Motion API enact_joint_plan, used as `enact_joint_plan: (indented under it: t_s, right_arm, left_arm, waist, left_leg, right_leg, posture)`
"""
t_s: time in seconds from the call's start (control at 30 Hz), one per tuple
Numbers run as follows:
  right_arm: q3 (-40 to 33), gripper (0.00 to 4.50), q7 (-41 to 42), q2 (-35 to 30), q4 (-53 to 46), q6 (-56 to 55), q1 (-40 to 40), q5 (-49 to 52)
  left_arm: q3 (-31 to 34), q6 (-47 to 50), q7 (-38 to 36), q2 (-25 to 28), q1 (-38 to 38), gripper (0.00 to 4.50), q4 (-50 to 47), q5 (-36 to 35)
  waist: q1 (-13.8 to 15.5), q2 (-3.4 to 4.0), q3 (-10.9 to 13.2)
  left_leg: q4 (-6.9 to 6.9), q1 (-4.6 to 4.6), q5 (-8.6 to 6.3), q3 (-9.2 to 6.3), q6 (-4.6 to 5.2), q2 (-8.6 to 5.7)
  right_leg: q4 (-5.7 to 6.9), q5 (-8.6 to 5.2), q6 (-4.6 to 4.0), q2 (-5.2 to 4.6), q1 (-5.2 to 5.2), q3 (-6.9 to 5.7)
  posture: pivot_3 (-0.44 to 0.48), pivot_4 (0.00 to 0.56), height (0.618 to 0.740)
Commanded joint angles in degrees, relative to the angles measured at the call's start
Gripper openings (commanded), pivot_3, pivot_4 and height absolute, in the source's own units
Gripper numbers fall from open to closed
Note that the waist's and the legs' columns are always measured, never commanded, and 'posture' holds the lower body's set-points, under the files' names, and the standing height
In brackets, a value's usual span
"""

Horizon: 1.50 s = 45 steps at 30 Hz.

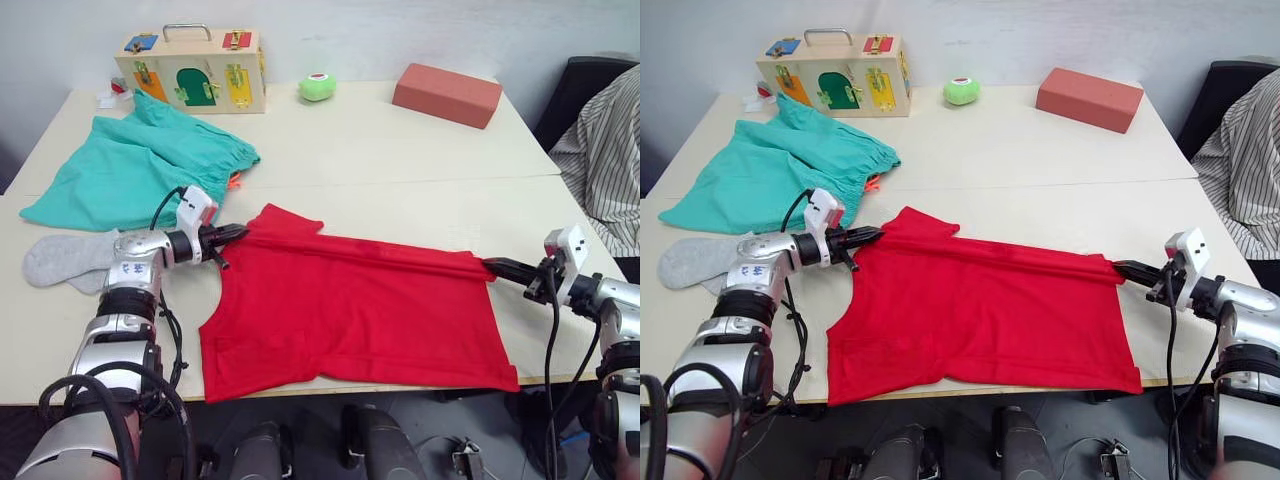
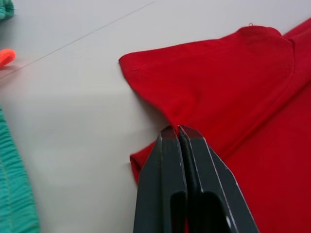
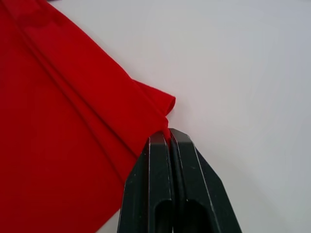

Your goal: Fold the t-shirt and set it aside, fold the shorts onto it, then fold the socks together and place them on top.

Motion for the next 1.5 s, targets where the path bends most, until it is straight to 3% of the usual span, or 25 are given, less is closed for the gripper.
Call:
enact_joint_plan:
  t_s: [0.03, 0.17, 0.4, 0.5, 0.57, 0.6, 0.67, 0.9, 1.2, 1.3, 1.5]
  right_arm:
    - [-0.2, 0.00, -3.5, -0.3, -1.8, -1.4, 0.6, -0.3]
    - [-0.5, 0.00, -3.9, -0.2, -3.7, -0.1, 2.1, 1.0]
    - [-3.2, 2.37, -2.8, -3.3, -18.4, -2.3, 12.4, 3.9]
    - [-7.6, 2.86, -4.4, -4.6, -30.6, -4.2, 18.2, 6.2]
    - [-9.2, 3.55, -6.1, -4.4, -36.6, -3.7, 20.2, 7.5]
    - [-9.6, 3.89, -7.1, -4.1, -39.2, -3.4, 20.8, 7.8]
    - [-9.9, 4.48, -8.6, -3.7, -43.1, -2.3, 21.6, 8.5]
    - [-8.0, 4.48, -12.4, -2.4, -52.3, 2.0, 22.9, 10.1]
    - [-7.4, 4.48, -14.9, -1.5, -57.9, 5.7, 25.5, 11.6]
    - [-7.7, 4.50, -15.8, -1.2, -59.4, 6.6, 26.8, 12.2]
    - [-7.9, 4.50, -16.9, -0.8, -61.4, 7.5, 28.6, 12.8]
  left_arm:
    - [0.2, 1.5, 1.2, 0.5, 3.0, 0.03, -7.1, -1.5]
    - [0.3, 6.1, 1.6, 1.0, 6.7, 0.03, -12.9, -2.7]
    - [1.1, 17.7, -1.2, 3.8, 5.2, 2.18, -17.6, -6.7]
    - [-0.6, 25.0, -2.3, 4.0, -1.8, 2.68, -14.3, -7.1]
    - [-1.4, 25.7, -1.1, 2.9, -6.3, 3.30, -10.1, -6.1]
    - [-1.8, 25.7, -0.5, 2.1, -8.8, 3.32, -7.4, -5.6]
    - [-2.5, 24.4, 0.8, 0.6, -12.8, 3.32, -2.1, -4.6]
    - [-5.3, 19.2, 10.9, -4.4, -22.7, 3.32, 16.8, 1.6]
    - [-5.9, 16.4, 17.1, -8.4, -23.9, 3.32, 23.8, 5.3]
    - [-5.3, 16.4, 17.0, -8.9, -23.2, 2.72, 24.3, 5.4]
    - [-4.9, 13.5, 14.2, -9.3, -22.4, 0.87, 24.4, 5.6]
  waist:
    - [0.0, 0.00, 0.0]
    - [0.0, 0.01, 0.0]
    - [0.2, 0.01, 0.0]
    - [0.3, 0.00, 0.0]
    - [0.4, -0.02, 0.0]
    - [0.5, -0.03, 0.0]
    - [0.4, -0.03, 0.0]
    - [0.1, -0.09, 0.0]
    - [0.5, -0.12, 0.1]
    - [0.7, -0.12, 0.1]
    - [1.1, -0.12, 0.1]
  left_leg:
    - [0.02, 0.02, 0.00, 0.00, 0.00, 0.00]
    - [0.08, 0.03, 0.00, 0.00, 0.00, 0.02]
    - [0.19, 0.01, -0.01, -0.04, -0.01, 0.03]
    - [0.21, 0.03, -0.04, -0.03, -0.03, 0.02]
    - [0.39, -0.04, -0.06, -0.10, -0.06, 0.07]
    - [0.41, -0.02, -0.06, -0.10, -0.06, 0.05]
    - [0.43, 0.01, -0.08, -0.09, -0.07, 0.05]
    - [0.36, 0.02, -0.10, -0.06, -0.07, 0.06]
    - [0.39, 0.01, -0.11, -0.07, -0.05, 0.06]
    - [0.43, 0.02, -0.13, -0.08, -0.02, 0.04]
    - [0.45, 0.01, -0.15, -0.07, 0.02, 0.03]
  right_leg:
    - [0.00, -0.01, -0.01, -0.07, 0.00, 0.02]
    - [0.02, -0.01, -0.02, -0.14, 0.01, 0.19]
    - [0.05, -0.01, -0.03, -0.11, 0.04, 0.44]
    - [0.06, -0.01, -0.03, -0.04, 0.05, 0.46]
    - [0.11, -0.01, -0.03, 0.17, 0.05, 0.48]
    - [0.15, -0.01, -0.03, 0.20, 0.05, 0.50]
    - [0.13, -0.01, -0.03, 0.19, 0.09, 0.52]
    - [0.07, -0.02, -0.03, 0.22, 0.05, 0.56]
    - [0.09, -0.02, -0.04, 0.21, 0.05, 0.54]
    - [0.10, -0.02, -0.04, 0.20, 0.07, 0.54]
    - [0.11, -0.02, -0.04, 0.21, 0.07, 0.50]
  posture:
    - [0.000, 0.150, 0.740]
    - [0.000, 0.150, 0.740]
    - [0.000, 0.150, 0.740]
    - [0.000, 0.150, 0.740]
    - [0.000, 0.150, 0.740]
    - [0.000, 0.150, 0.740]
    - [0.000, 0.150, 0.740]
    - [0.000, 0.150, 0.740]
    - [0.000, 0.150, 0.740]
    - [0.000, 0.150, 0.740]
    - [0.000, 0.150, 0.740]
